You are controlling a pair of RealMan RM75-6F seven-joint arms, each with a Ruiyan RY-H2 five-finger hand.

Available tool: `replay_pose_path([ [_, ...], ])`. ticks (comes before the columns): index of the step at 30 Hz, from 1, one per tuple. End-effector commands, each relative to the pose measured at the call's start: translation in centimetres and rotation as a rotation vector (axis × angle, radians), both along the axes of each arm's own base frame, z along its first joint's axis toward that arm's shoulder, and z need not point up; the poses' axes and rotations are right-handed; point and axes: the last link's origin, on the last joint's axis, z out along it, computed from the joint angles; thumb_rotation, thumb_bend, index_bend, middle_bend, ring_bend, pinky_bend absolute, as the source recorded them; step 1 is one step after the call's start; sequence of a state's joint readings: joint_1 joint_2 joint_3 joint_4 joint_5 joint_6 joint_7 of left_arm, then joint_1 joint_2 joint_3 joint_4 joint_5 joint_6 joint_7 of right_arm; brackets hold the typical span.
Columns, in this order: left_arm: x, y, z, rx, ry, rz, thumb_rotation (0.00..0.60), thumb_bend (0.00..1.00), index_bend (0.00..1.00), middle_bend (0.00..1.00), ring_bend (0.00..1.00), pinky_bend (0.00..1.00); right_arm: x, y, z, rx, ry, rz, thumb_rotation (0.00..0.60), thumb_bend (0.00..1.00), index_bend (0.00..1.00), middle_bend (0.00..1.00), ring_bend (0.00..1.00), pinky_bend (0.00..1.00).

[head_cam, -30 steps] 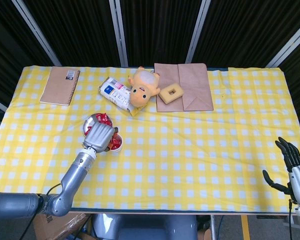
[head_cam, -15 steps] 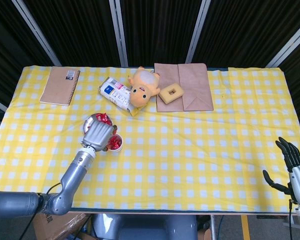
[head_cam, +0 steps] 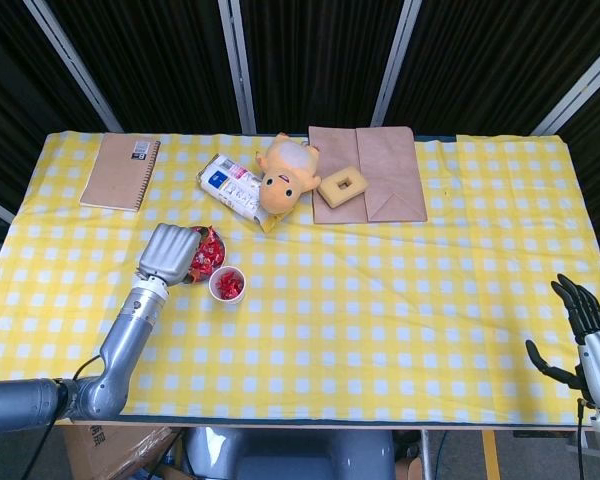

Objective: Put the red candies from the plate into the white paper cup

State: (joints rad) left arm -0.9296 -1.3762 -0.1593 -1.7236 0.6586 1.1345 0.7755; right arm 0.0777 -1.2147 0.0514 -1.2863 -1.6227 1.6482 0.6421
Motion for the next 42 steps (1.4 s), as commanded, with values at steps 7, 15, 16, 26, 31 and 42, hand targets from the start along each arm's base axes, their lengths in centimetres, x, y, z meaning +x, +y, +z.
replay_pose_path([
  [7, -1.8, 2.0, -0.4, 0.012, 0.048, 0.07, 0.6, 0.25, 0.3, 0.51, 0.97, 0.97, -0.1, -0.1, 0.0, 0.004, -0.002, -0.007, 0.6, 0.42, 0.0, 0.0, 0.0, 0.0],
  [15, -2.7, 3.8, -2.2, 0.006, 0.097, 0.116, 0.6, 0.21, 0.25, 0.96, 1.0, 0.98, -0.2, -0.2, 0.0, 0.008, -0.003, -0.019, 0.6, 0.42, 0.0, 0.0, 0.0, 0.0],
  [16, -2.8, 4.1, -2.3, 0.006, 0.11, 0.12, 0.6, 0.19, 0.24, 0.98, 1.0, 0.99, -0.2, -0.2, 0.0, 0.008, -0.003, -0.019, 0.6, 0.42, 0.0, 0.0, 0.0, 0.0],
  [26, -3.6, 5.0, -3.7, -0.031, 0.18, 0.187, 0.6, 0.16, 0.19, 0.98, 1.0, 0.99, -0.2, -0.2, 0.0, 0.008, -0.009, -0.022, 0.6, 0.42, 0.0, 0.0, 0.0, 0.0],
  [31, -3.5, 5.2, -4.7, -0.048, 0.206, 0.204, 0.6, 0.16, 0.2, 0.98, 1.0, 0.99, -0.2, -0.2, 0.0, 0.009, -0.014, -0.021, 0.6, 0.42, 0.0, 0.0, 0.0, 0.0],
  [42, -3.2, 5.9, -5.9, -0.044, 0.205, 0.227, 0.6, 0.16, 0.19, 0.98, 1.0, 0.99, -0.2, -0.2, 0.1, 0.01, -0.022, -0.02, 0.6, 0.42, 0.0, 0.0, 0.0, 0.0],
])
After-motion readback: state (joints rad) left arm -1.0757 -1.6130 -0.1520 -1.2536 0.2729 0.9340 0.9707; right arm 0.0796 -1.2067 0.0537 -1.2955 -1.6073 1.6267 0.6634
